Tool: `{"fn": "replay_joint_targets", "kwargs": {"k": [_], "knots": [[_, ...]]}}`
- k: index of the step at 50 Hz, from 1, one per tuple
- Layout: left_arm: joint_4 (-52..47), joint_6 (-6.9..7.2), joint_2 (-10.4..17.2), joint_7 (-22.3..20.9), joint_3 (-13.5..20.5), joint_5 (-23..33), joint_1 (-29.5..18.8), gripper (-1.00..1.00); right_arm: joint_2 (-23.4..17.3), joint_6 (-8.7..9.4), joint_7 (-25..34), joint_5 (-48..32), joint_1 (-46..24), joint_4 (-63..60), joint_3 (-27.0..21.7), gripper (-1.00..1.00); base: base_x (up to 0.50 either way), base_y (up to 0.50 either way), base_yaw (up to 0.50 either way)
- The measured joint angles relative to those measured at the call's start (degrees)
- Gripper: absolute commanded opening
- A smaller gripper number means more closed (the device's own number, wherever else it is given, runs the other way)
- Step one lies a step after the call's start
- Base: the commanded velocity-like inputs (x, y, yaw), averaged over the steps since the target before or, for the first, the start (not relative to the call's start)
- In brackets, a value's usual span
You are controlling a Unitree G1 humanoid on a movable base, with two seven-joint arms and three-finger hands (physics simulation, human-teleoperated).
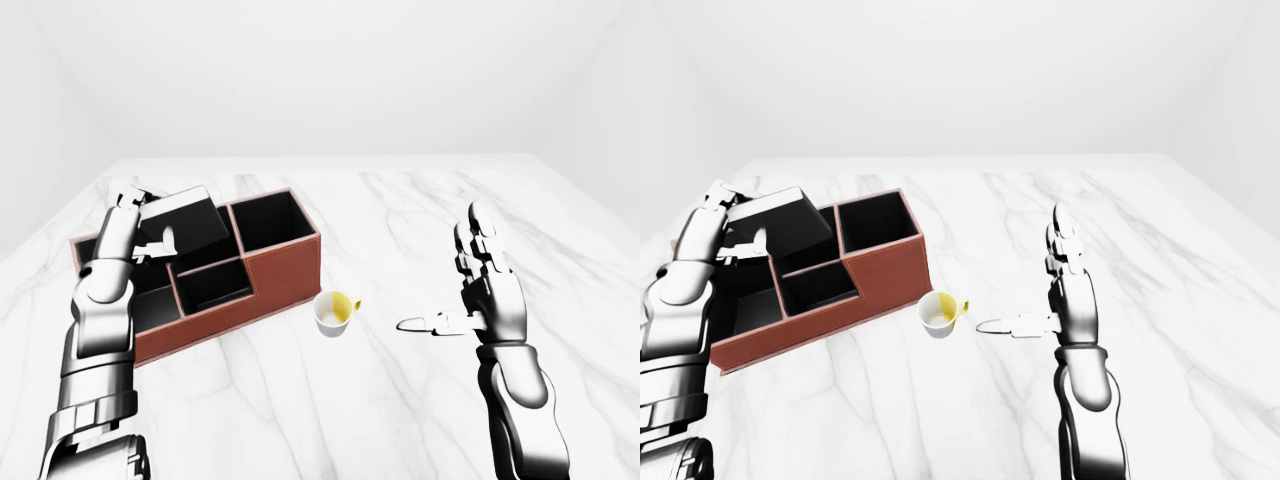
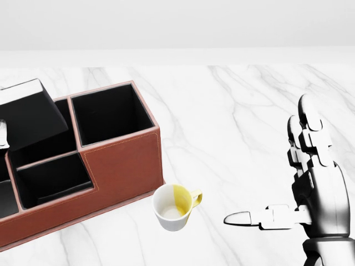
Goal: Pick up the book and place it in the front compartment of the caddy.
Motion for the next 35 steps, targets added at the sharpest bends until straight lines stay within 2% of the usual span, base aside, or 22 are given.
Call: {"fn": "replay_joint_targets", "kwargs": {"k": [10,16,22,35], "knots": [[0.6,0.0,-1.1,0.5,-1.3,1.2,-1.5,-0.96,0.0,0.0,0.1,0.1,0.4,0.4,-0.2,0.98,0.0,0.0,0.0],[1.6,-0.57,-1.3,0.7,-1.5,2.3,-2.4,-0.95,0.0,0.0,0.1,0.3,0.6,0.5,-0.4,0.99,0.0,0.0,0.0],[3.6,-1.92,-1.0,0.2,-1.5,2.7,-3.6,-0.95,0.0,0.0,0.2,0.3,0.8,0.5,-0.5,0.99,0.0,0.0,-0.01],[10.7,-5.77,-1.2,5.4,-3.3,4.5,-5.0,-0.95,0.1,0.0,0.3,0.3,1.3,0.0,-0.6,0.99,0.0,0.0,0.0]]}}
